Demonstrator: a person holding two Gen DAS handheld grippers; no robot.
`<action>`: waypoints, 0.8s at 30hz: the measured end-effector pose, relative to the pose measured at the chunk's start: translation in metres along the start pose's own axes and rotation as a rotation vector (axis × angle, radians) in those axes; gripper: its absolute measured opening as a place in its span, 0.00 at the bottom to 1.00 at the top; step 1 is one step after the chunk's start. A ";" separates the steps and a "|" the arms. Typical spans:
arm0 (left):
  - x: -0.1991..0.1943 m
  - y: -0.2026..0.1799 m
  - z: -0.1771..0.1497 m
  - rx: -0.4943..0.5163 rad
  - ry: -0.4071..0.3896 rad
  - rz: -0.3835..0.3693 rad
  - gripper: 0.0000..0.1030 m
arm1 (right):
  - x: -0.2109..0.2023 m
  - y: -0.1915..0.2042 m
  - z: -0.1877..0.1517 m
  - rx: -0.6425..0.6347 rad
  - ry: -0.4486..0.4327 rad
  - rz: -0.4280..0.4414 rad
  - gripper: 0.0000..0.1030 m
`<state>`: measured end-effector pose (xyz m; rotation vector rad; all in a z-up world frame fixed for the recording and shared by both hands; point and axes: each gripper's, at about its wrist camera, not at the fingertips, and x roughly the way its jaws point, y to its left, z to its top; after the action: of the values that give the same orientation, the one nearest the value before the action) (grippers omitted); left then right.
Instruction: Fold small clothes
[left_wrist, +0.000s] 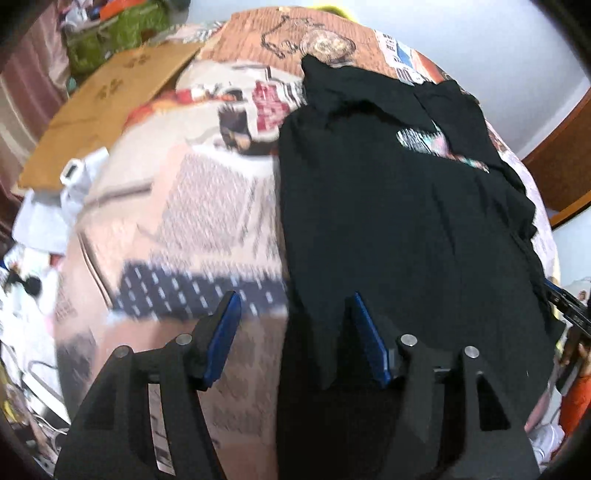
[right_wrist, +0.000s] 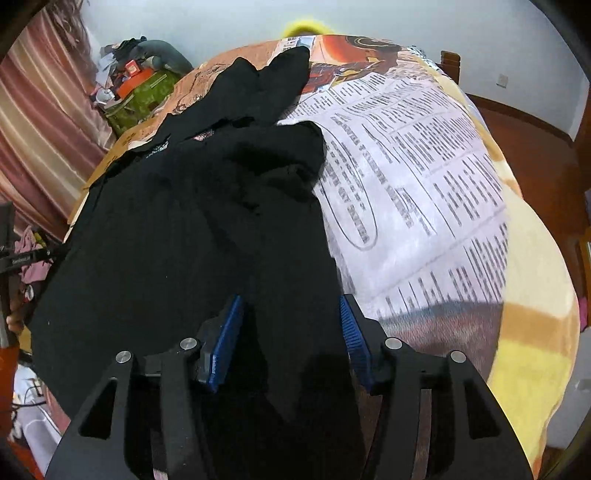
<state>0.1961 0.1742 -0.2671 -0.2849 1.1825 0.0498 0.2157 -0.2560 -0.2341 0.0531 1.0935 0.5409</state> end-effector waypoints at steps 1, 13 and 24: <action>0.001 -0.001 -0.003 0.000 0.003 -0.008 0.60 | 0.000 -0.001 -0.002 0.004 -0.001 0.004 0.48; -0.030 -0.013 0.002 0.021 -0.104 0.042 0.03 | -0.007 0.016 -0.011 0.000 -0.052 0.057 0.05; -0.029 0.006 0.004 0.027 -0.085 0.159 0.03 | -0.069 0.054 -0.006 -0.077 -0.196 0.117 0.04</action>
<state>0.1874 0.1846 -0.2403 -0.1630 1.1185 0.1834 0.1659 -0.2413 -0.1636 0.1012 0.8815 0.6688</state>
